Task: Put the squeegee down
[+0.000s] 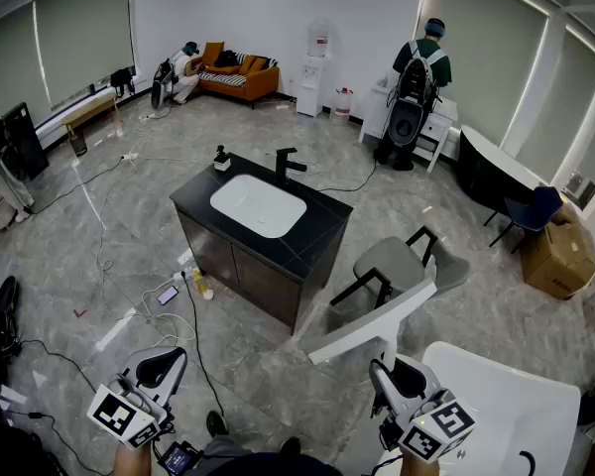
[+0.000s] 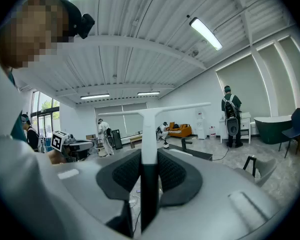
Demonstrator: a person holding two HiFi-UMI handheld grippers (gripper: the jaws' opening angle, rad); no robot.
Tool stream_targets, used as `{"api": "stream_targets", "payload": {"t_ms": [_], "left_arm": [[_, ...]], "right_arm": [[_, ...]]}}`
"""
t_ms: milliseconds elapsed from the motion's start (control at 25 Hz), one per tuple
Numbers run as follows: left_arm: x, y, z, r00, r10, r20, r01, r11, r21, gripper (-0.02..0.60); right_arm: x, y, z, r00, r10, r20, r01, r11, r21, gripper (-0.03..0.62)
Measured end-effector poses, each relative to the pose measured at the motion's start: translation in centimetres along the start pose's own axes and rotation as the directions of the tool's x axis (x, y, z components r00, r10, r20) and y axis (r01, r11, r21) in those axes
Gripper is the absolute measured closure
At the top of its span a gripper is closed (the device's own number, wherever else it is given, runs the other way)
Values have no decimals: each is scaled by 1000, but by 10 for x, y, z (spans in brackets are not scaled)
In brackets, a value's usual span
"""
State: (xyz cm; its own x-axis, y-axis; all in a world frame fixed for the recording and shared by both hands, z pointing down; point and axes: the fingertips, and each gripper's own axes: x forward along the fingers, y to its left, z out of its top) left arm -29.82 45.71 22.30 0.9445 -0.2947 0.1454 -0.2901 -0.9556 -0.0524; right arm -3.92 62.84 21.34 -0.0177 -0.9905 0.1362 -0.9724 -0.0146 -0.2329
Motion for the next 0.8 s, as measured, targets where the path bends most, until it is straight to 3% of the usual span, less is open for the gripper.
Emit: {"api": "stream_targets", "payload": {"t_ms": [800], "left_arm": [[8, -38, 2, 1000, 14, -22, -14, 1000, -6, 577]], "right_arm": [[-15, -21, -8, 999, 43, -19, -42, 997, 61, 496]]}}
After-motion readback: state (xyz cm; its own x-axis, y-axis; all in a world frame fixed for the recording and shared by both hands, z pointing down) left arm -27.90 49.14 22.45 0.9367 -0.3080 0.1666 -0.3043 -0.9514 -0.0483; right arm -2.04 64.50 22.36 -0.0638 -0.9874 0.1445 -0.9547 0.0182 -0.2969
